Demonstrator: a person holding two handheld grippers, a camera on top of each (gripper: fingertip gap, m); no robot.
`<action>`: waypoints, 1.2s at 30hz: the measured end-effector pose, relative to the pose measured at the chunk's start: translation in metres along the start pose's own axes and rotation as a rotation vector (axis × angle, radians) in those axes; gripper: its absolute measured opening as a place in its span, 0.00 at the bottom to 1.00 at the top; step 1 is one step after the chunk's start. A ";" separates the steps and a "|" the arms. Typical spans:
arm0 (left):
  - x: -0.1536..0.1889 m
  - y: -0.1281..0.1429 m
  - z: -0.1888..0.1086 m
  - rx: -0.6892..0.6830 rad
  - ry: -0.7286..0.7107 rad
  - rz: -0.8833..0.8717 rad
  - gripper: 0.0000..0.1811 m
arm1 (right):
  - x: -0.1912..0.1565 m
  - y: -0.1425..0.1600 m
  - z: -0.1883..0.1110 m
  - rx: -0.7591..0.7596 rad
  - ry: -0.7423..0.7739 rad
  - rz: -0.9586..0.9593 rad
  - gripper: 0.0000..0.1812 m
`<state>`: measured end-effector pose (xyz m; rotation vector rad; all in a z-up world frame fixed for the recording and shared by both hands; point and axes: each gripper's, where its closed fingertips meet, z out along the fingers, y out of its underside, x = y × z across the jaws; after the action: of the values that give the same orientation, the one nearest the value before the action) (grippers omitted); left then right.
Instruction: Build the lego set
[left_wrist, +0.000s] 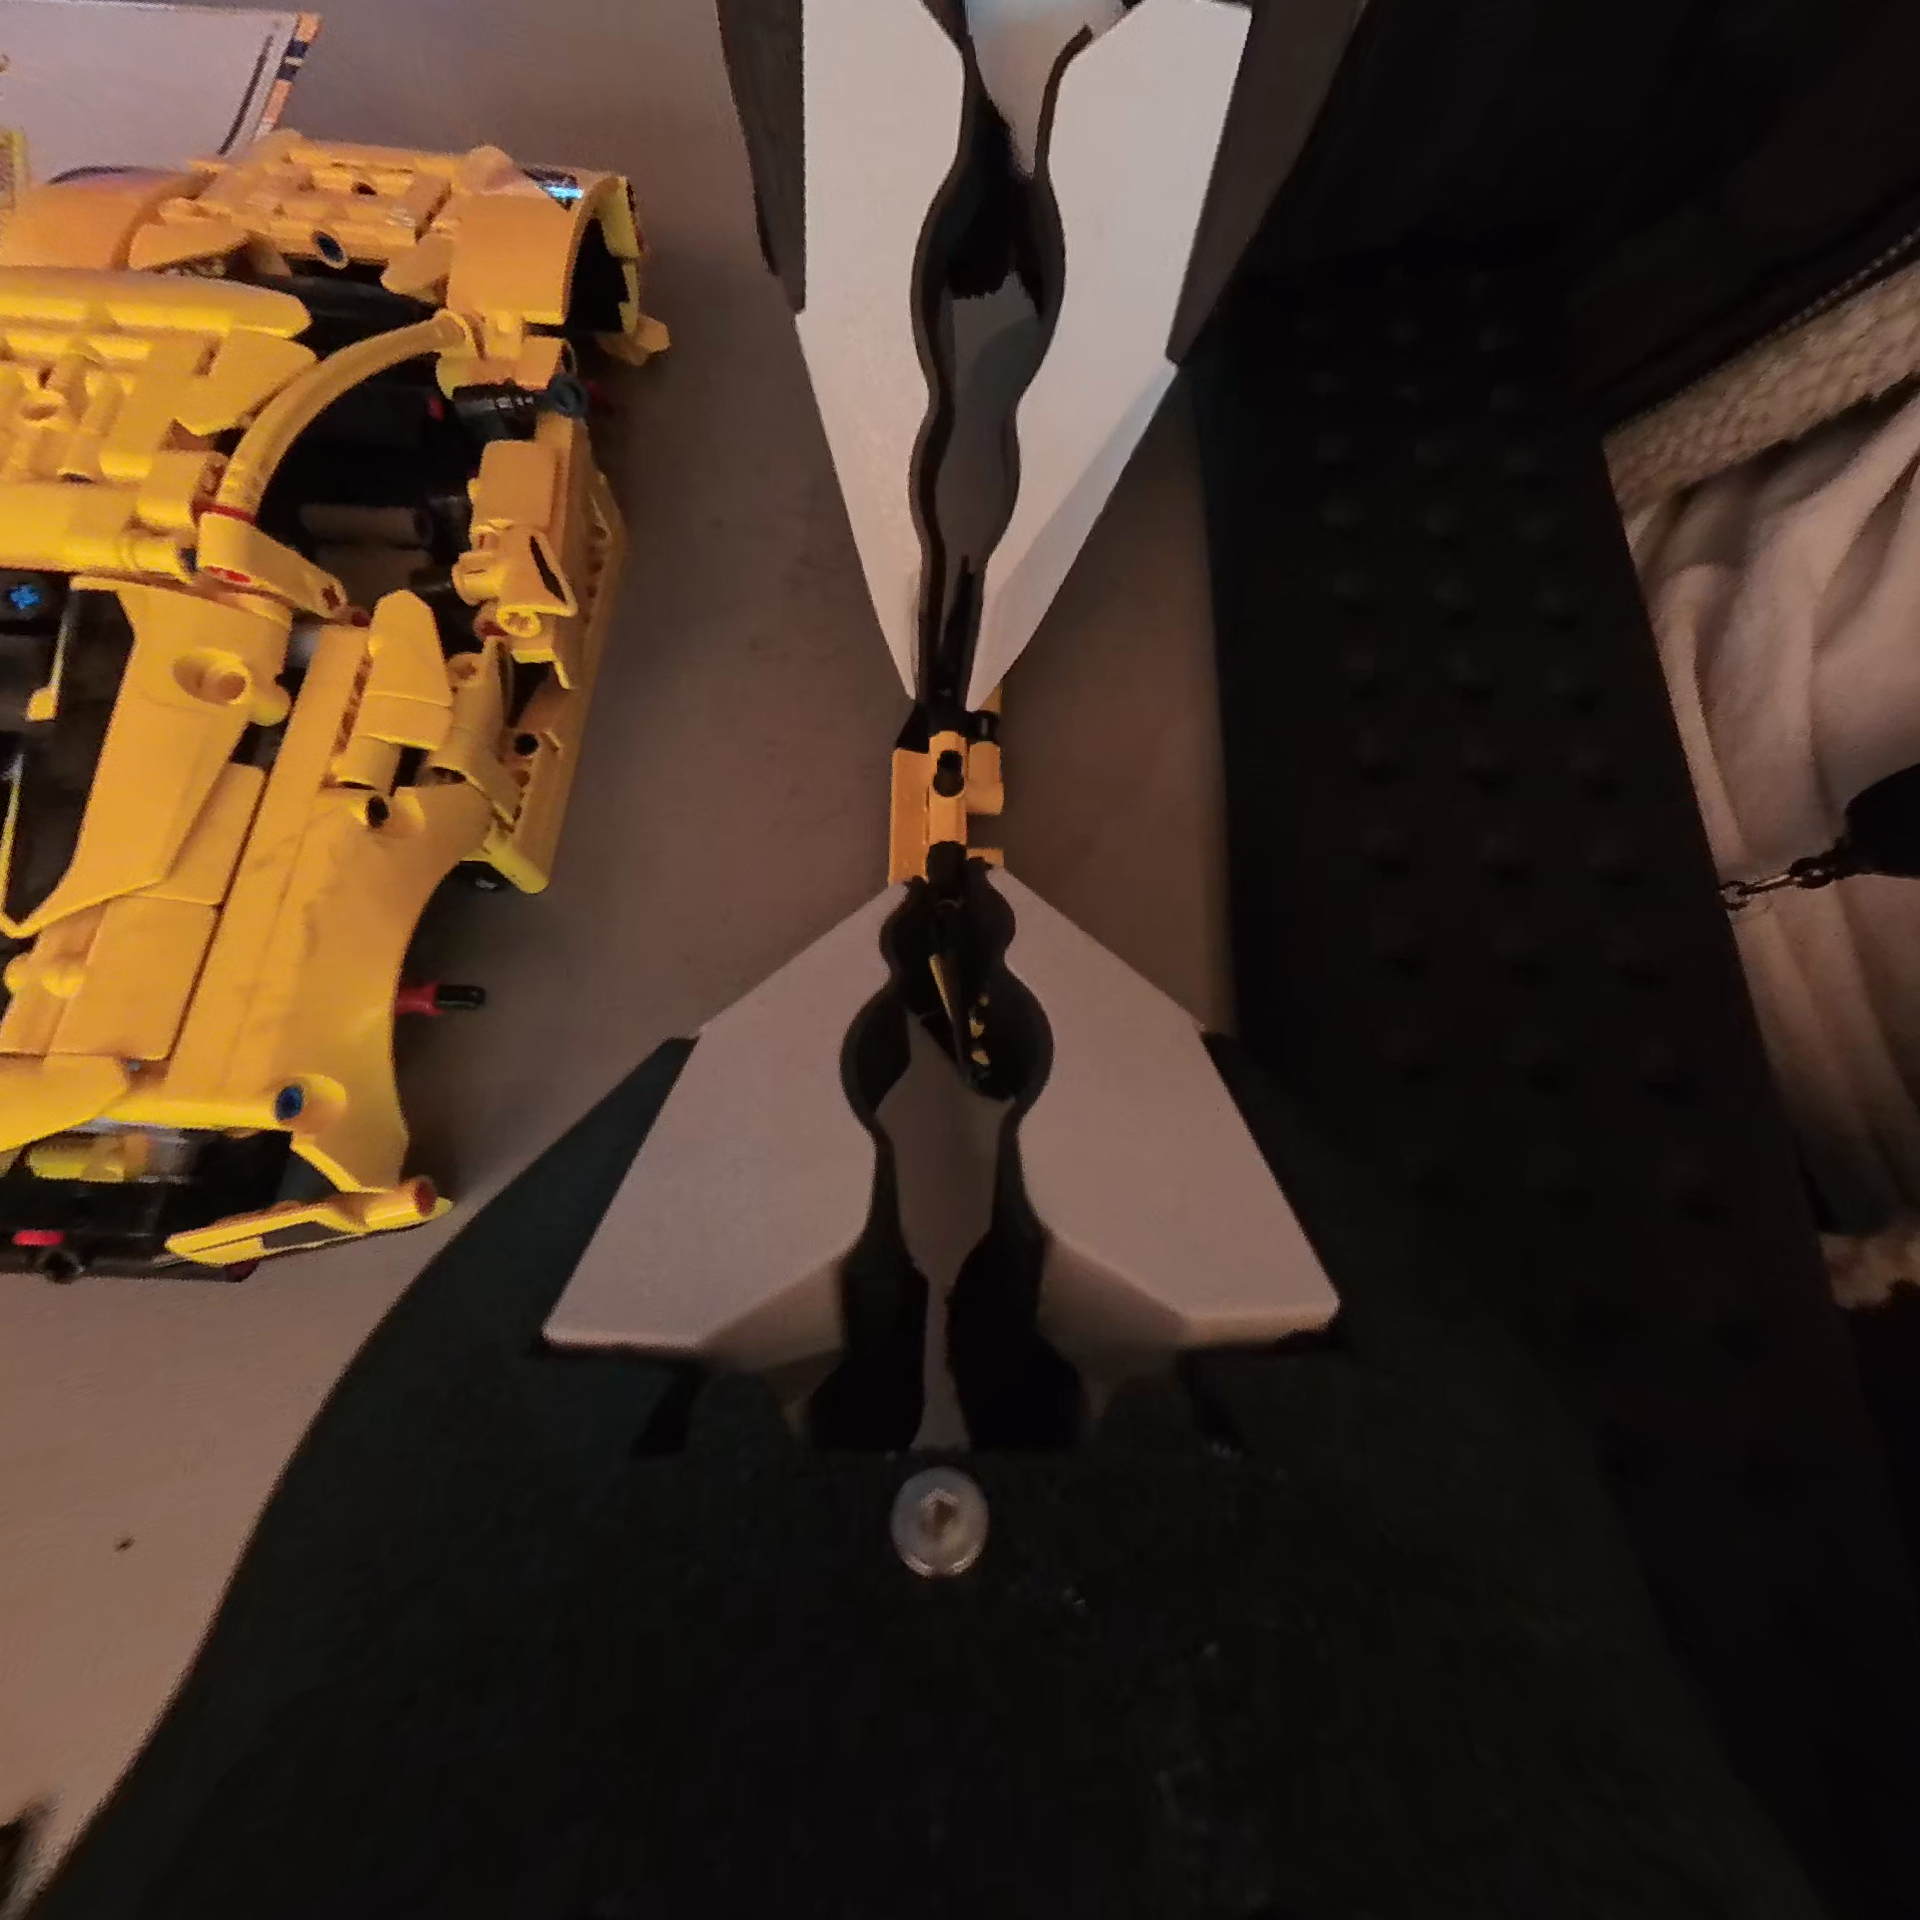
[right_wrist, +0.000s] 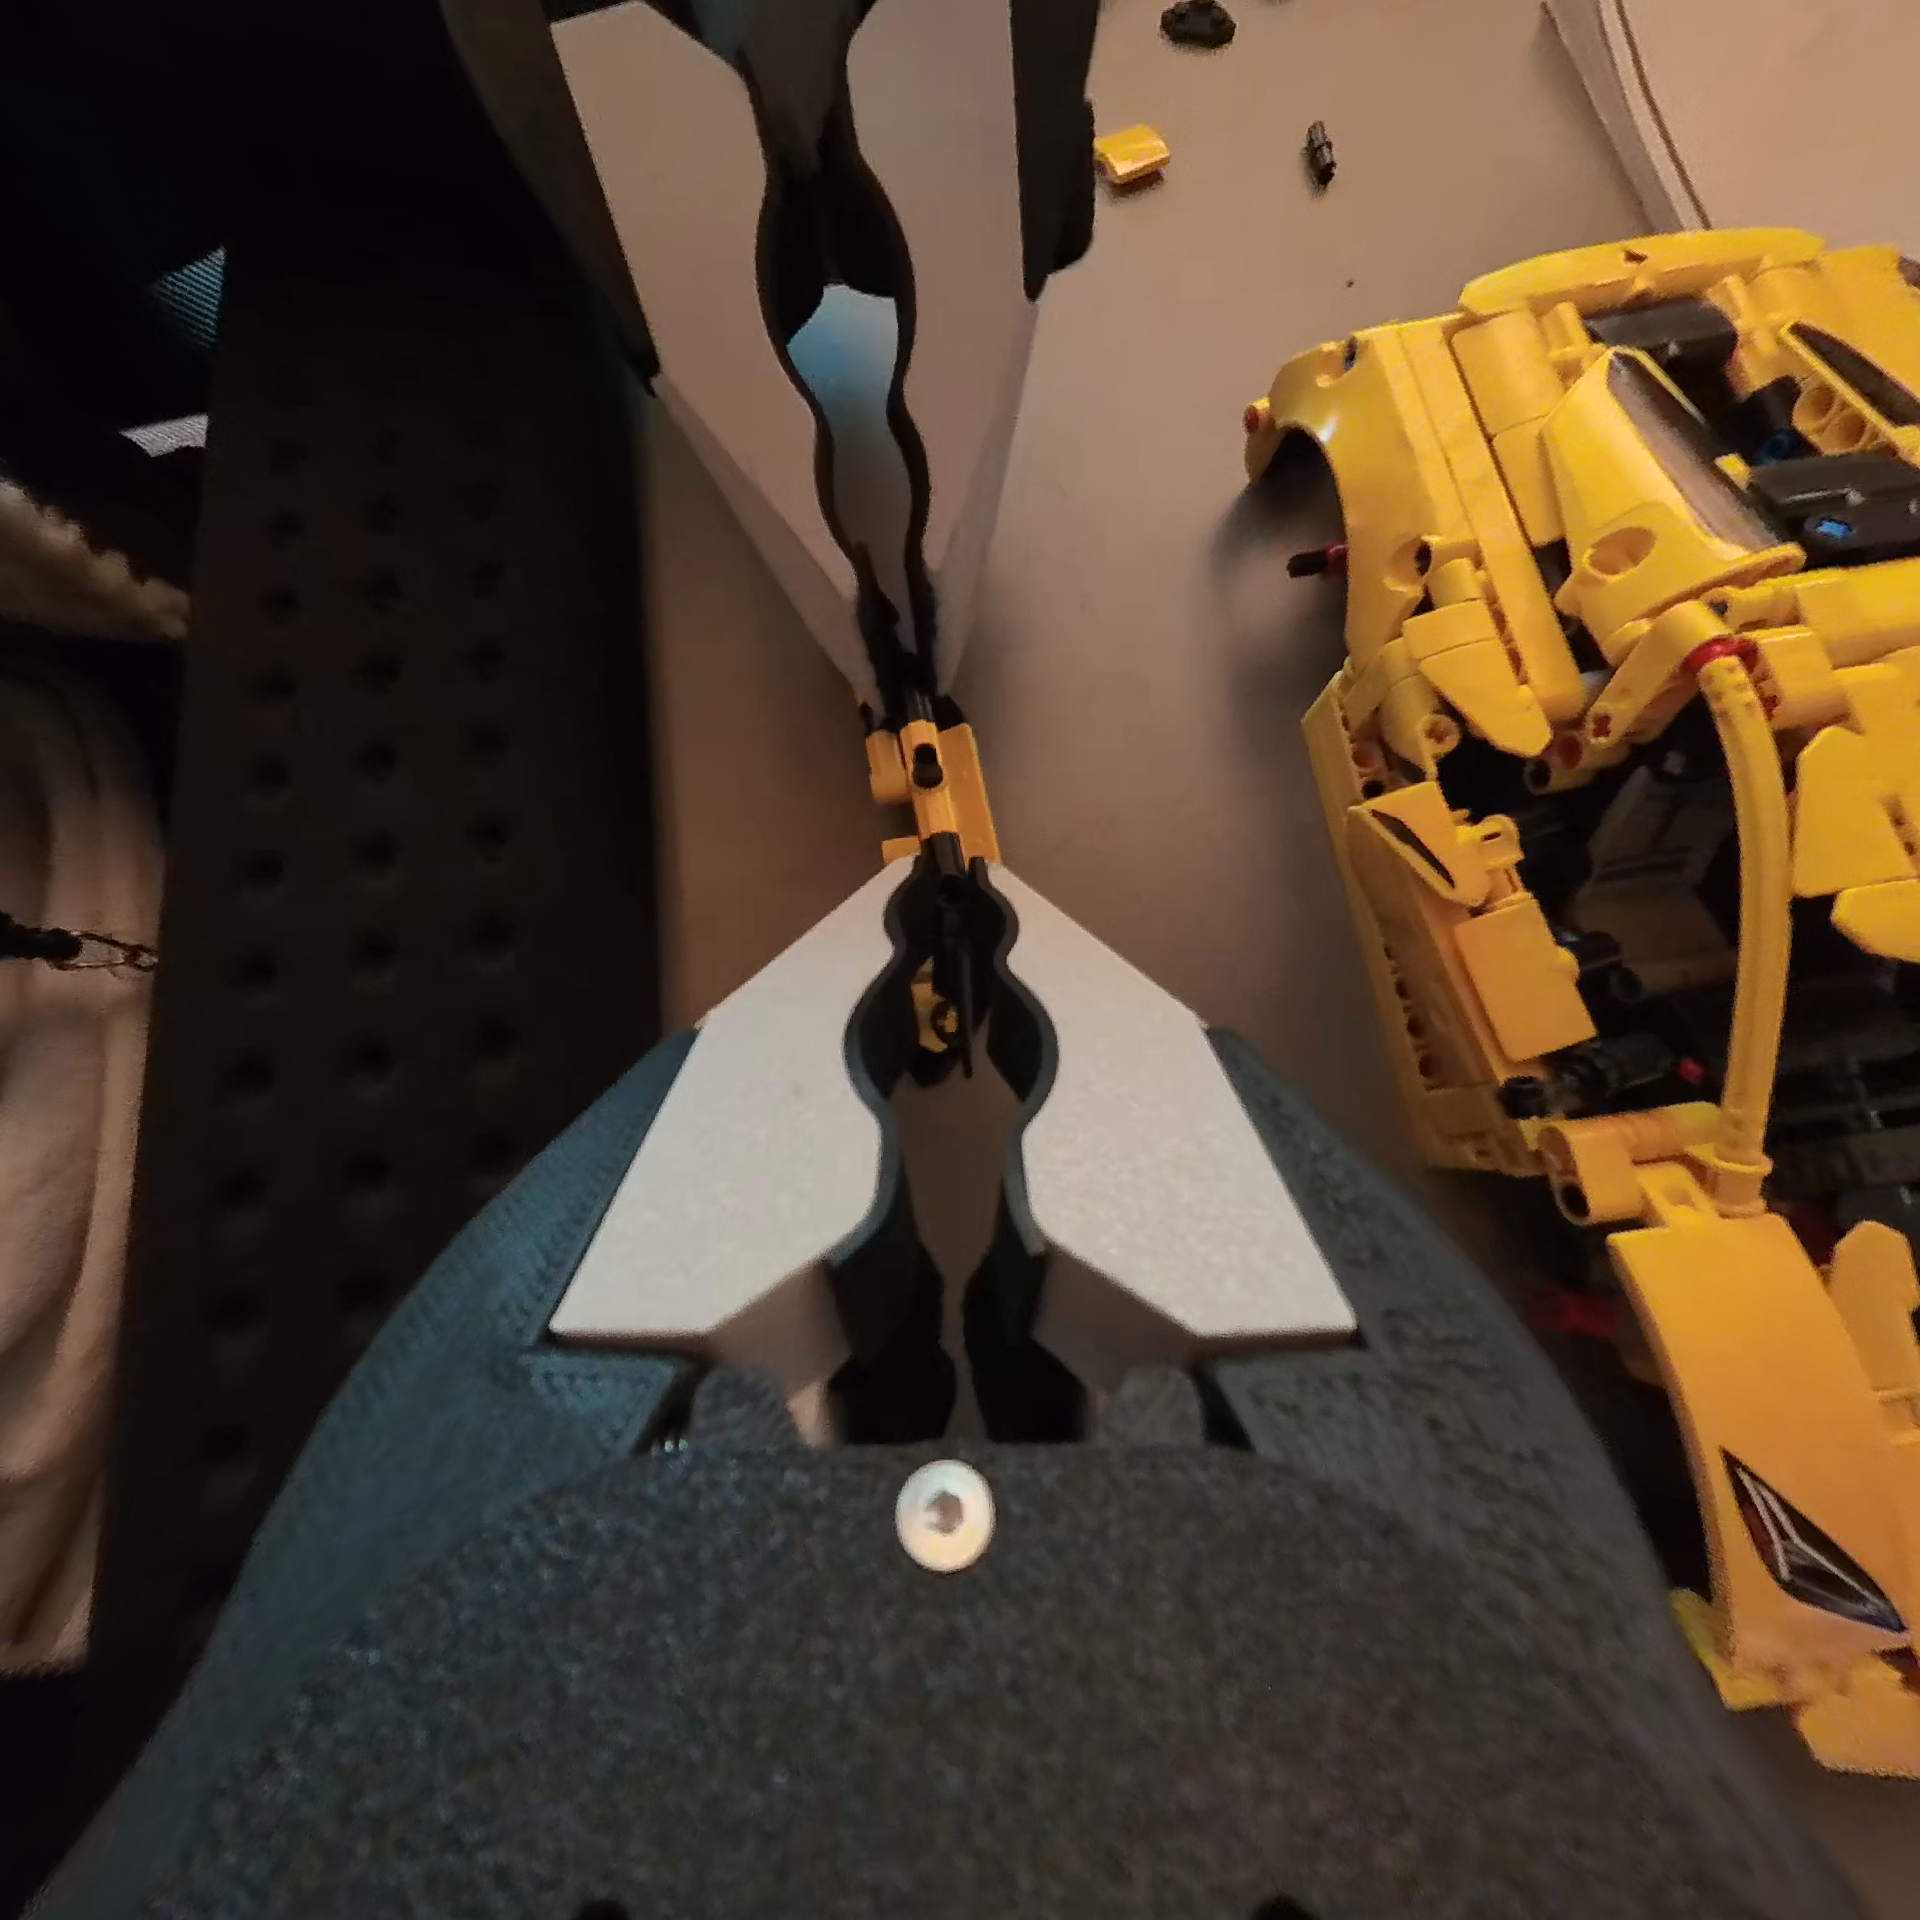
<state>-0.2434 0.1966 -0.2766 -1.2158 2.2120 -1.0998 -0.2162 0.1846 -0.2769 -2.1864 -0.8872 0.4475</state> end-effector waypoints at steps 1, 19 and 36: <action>0.001 0.000 0.000 -0.007 -0.007 0.015 0.04 | 0.000 -0.001 0.000 0.004 0.009 -0.017 0.04; 0.002 -0.002 0.003 -0.039 -0.035 0.038 0.04 | -0.002 0.004 0.000 -0.007 0.018 -0.088 0.05; 0.004 -0.004 0.004 -0.011 0.007 -0.018 0.04 | -0.003 0.000 -0.002 0.007 0.042 -0.070 0.12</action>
<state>-0.2413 0.1901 -0.2761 -1.2401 2.2195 -1.1022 -0.2169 0.1816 -0.2750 -2.1435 -0.9344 0.3685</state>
